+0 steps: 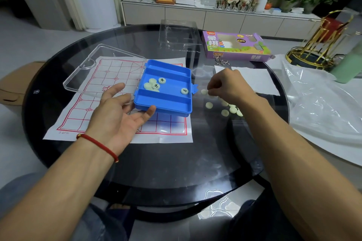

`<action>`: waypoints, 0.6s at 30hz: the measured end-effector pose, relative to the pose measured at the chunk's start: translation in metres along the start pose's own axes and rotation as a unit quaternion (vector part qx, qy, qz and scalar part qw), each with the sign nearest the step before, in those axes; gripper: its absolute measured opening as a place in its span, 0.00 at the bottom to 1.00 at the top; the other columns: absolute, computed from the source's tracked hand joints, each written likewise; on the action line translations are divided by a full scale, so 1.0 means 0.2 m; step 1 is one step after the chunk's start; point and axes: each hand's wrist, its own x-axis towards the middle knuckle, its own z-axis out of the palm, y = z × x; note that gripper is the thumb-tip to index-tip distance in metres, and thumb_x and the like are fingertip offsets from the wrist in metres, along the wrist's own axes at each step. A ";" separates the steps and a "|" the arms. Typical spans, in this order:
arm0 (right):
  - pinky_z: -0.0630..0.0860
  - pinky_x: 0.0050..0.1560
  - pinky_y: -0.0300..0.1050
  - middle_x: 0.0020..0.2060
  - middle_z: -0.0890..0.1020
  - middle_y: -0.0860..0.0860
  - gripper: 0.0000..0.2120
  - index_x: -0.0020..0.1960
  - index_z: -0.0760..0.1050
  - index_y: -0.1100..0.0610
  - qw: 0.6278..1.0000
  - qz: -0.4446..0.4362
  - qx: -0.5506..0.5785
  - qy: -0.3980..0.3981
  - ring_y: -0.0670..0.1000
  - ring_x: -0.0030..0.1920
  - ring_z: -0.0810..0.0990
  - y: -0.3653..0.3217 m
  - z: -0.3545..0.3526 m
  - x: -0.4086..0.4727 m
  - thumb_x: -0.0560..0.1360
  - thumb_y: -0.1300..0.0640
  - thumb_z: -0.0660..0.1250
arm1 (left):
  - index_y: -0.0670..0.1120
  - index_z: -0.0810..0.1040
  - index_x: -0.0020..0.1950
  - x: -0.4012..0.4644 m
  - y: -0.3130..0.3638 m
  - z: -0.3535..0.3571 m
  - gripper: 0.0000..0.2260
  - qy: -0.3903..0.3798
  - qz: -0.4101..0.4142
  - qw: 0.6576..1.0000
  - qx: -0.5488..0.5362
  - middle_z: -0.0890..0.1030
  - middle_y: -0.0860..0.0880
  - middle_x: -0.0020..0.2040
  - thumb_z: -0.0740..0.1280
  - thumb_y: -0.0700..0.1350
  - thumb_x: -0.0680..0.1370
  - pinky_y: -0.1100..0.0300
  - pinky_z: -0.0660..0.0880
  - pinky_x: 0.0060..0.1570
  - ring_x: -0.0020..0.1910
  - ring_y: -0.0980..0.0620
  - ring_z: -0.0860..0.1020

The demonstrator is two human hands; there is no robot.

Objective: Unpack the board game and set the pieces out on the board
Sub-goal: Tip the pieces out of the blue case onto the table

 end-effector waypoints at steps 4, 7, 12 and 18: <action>0.73 0.42 0.43 0.41 0.85 0.54 0.02 0.45 0.84 0.59 0.999 -0.007 -0.029 0.017 0.54 0.43 0.81 0.01 0.02 0.00 0.72 0.63 0.75 | 0.52 0.74 0.66 -0.01 0.00 0.01 0.17 -0.002 0.001 1.000 0.009 0.77 0.39 0.61 0.56 0.35 0.83 0.50 0.82 0.40 0.45 0.42 0.86; 0.76 0.44 0.46 0.41 0.85 0.54 0.03 0.45 0.84 0.58 0.997 -0.024 -0.049 0.048 0.54 0.44 0.81 0.00 0.00 0.00 0.73 0.63 0.73 | 0.52 0.74 0.66 -0.02 -0.01 0.01 0.18 -0.004 0.000 1.000 0.015 0.77 0.40 0.61 0.55 0.34 0.84 0.50 0.82 0.40 0.45 0.43 0.86; 0.80 0.45 0.44 0.41 0.86 0.48 0.03 0.48 0.85 0.56 0.987 -0.138 0.014 0.077 0.47 0.41 0.82 -0.18 -0.08 -0.05 0.75 0.60 0.73 | 0.53 0.73 0.67 -0.03 -0.02 0.02 0.18 -0.014 -0.002 1.000 0.025 0.78 0.40 0.59 0.56 0.34 0.83 0.49 0.82 0.41 0.46 0.43 0.86; 0.80 0.48 0.50 0.48 0.85 0.46 0.09 0.55 0.84 0.50 0.979 -0.172 -0.107 -0.028 0.48 0.46 0.78 -0.27 -0.04 -0.09 0.75 0.52 0.74 | 0.52 0.73 0.67 -0.04 -0.04 0.04 0.19 -0.024 0.001 0.999 0.029 0.77 0.40 0.58 0.55 0.33 0.83 0.49 0.82 0.39 0.44 0.43 0.86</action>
